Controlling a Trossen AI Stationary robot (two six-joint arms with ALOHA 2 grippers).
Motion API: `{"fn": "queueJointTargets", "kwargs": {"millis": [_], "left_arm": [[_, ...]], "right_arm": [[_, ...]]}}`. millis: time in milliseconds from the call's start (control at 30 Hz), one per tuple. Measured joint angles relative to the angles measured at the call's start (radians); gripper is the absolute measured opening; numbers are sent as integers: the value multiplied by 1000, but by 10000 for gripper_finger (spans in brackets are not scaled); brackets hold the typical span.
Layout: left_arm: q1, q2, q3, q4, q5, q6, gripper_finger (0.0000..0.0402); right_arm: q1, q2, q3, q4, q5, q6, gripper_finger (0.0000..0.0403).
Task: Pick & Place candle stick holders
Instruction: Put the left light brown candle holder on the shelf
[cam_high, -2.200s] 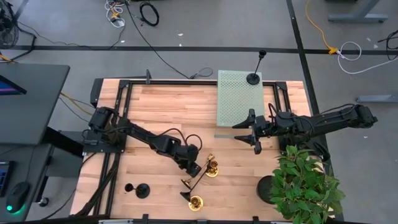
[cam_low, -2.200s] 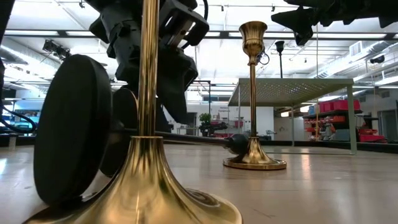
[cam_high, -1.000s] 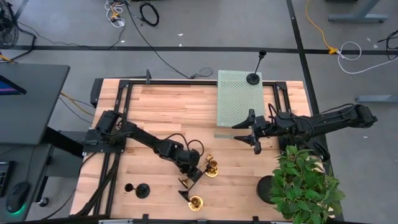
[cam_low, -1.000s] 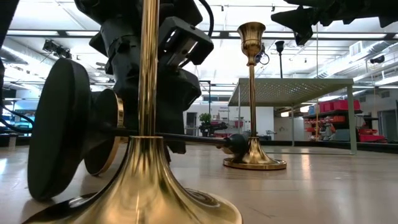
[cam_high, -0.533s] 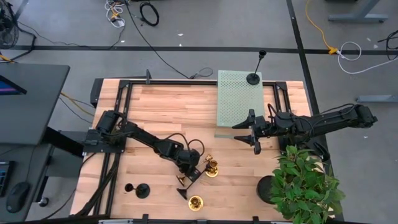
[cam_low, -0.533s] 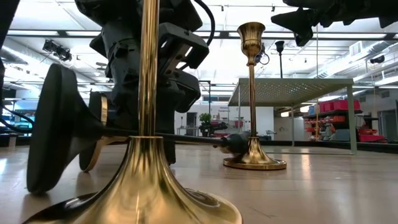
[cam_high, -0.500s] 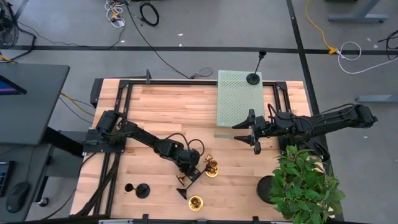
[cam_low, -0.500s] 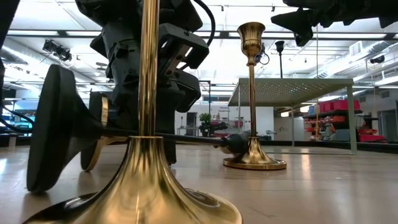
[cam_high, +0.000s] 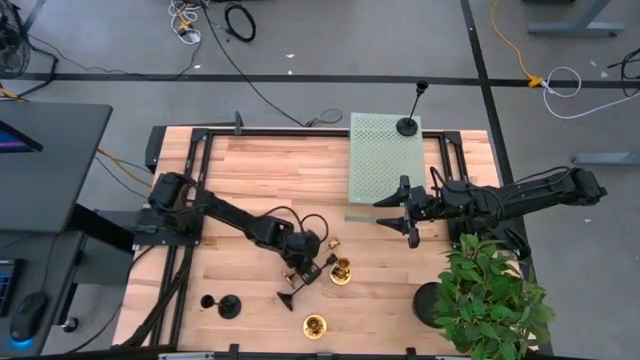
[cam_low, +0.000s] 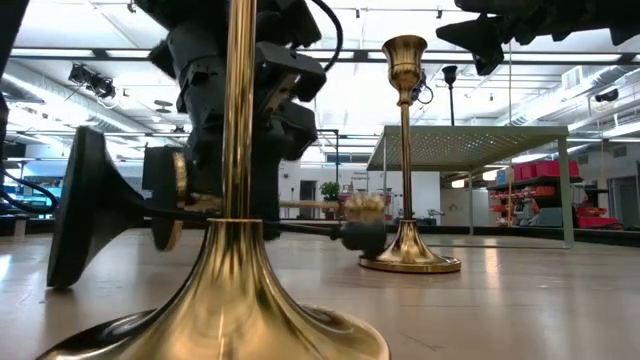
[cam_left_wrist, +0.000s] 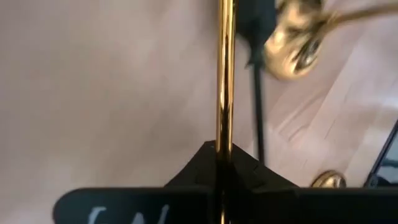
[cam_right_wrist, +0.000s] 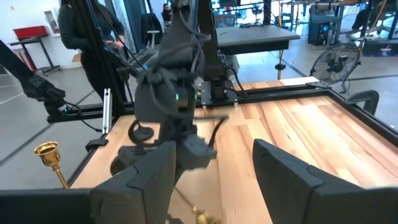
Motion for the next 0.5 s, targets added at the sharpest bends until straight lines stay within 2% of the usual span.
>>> {"fn": "queueJointTargets", "kwargs": {"millis": [200, 500], "left_arm": [[11, -116, 0, -117, -153, 60, 9], [61, -275, 1, -190, -372, 198, 10]], "right_arm": [[0, 0, 0, -7, 30, 4, 212], [0, 0, 0, -11, 30, 11, 212]]}}
